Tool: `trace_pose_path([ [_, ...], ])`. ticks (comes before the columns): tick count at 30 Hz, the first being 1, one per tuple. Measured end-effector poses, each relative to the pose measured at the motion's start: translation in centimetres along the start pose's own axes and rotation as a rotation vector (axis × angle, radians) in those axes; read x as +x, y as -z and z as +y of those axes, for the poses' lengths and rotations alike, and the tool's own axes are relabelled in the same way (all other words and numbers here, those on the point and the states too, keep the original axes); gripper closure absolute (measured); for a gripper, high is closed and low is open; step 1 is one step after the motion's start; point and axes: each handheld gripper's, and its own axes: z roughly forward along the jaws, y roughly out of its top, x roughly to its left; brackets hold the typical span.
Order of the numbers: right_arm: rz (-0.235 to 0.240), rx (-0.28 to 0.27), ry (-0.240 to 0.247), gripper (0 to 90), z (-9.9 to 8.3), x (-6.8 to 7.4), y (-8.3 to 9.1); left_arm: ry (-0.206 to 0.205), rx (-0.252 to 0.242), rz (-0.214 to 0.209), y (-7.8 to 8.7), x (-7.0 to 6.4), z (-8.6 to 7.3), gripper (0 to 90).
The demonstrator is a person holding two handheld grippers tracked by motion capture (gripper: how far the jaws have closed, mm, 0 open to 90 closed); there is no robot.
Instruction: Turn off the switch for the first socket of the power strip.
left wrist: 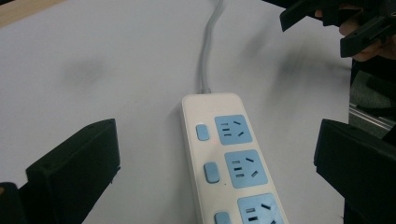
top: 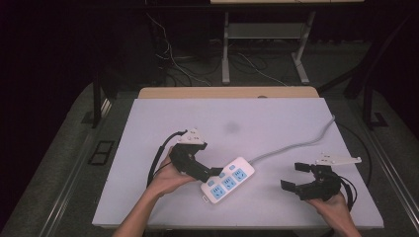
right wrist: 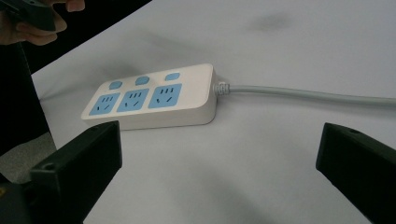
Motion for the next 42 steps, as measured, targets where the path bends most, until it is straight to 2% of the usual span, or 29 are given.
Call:
trace_pose_path([
  [14,0.003,0.001,0.005,0.2,0.0,0.0,0.0,-0.021,0.062,-0.032,-2.0,0.4,0.8,0.3],
  [26,0.004,0.001,0.005,0.2,0.0,0.0,0.0,-0.051,0.112,-0.066,-3.4,0.6,2.0,12.6],
  [34,0.005,0.002,0.007,0.2,0.0,0.0,0.0,-0.065,0.141,-0.076,-4.3,0.9,2.6,17.1],
  [40,0.002,0.001,0.007,0.2,0.0,0.0,0.1,-0.069,0.168,-0.089,-4.9,1.0,2.7,34.7],
  [41,0.002,0.001,0.005,0.2,0.0,-0.1,0.1,-0.068,0.17,-0.091,-5.0,1.1,2.6,42.7],
  [42,0.002,0.001,0.005,0.2,0.0,-0.1,0.1,-0.07,0.172,-0.099,-5.0,1.1,2.6,42.7],
])
